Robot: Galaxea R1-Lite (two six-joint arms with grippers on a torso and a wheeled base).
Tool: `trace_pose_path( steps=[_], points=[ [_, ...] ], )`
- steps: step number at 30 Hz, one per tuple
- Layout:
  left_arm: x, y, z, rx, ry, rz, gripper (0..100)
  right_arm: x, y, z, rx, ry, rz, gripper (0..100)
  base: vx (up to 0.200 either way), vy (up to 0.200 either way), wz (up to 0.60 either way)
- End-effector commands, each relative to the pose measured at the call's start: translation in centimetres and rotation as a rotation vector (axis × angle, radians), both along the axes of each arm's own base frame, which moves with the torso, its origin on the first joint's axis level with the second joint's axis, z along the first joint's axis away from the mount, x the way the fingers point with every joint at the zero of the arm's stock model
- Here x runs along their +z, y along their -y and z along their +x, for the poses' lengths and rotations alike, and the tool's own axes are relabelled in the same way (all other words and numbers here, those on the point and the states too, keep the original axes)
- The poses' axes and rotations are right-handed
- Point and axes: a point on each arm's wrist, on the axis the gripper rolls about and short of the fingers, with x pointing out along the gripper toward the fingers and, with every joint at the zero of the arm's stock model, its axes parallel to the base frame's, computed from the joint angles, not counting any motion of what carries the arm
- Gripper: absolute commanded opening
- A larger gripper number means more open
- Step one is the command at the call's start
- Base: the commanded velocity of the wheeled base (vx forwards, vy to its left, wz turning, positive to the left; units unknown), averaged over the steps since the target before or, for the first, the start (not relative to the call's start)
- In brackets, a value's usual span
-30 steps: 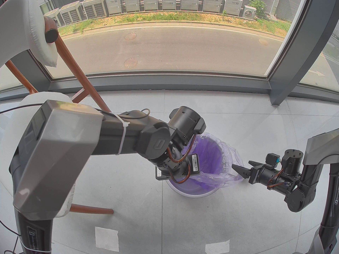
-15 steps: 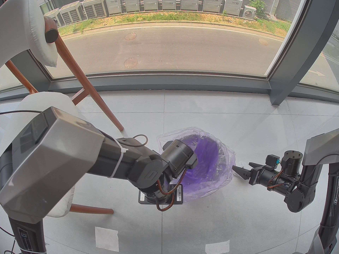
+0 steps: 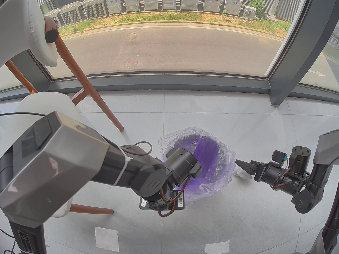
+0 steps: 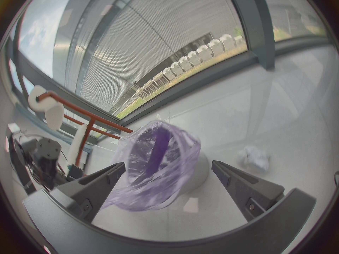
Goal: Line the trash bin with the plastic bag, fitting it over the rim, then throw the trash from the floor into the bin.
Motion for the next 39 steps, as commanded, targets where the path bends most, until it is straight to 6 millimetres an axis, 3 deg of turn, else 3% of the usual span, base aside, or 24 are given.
trace_pose_path(
  steps=[1,9,16,22,23,31,39],
  points=[
    [-0.6,0.4,-0.3,0.017,-0.007,0.008,0,1.9,-1.0,-3.6,0.032,-0.122,0.083,100,0.0,0.0,0.0],
    [-0.7,0.7,-0.6,0.013,0.005,0.023,0,-0.4,-3.8,-4.6,0.133,-0.276,0.04,100,0.0,0.0,0.0],
    [-0.6,0.9,-0.6,0.01,0.014,0.014,0,-1.3,-6.7,-3.6,0.183,-0.296,0.062,100,0.0,0.0,0.0],
    [-0.6,1.0,-0.5,0.016,0.038,0.013,0,-1.4,-8.8,-1.8,0.093,-0.274,0.113,100,0.0,0.0,0.0],
    [-0.6,1.0,-0.5,0.016,0.038,0.013,0,-1.4,-8.8,-1.7,0.088,-0.272,0.115,0,0.0,0.0,0.0],
    [-0.8,0.9,-0.4,0.018,0.034,0.02,0,-1.9,-8.0,-2.7,0.079,-0.3,0.078,0,0.0,0.0,0.0],
    [-2.2,0.9,-0.1,0.021,0.032,0.072,0,-4.4,-6.7,-5.0,0.122,-0.357,-0.094,0,0.0,0.0,0.0]
  ],
)
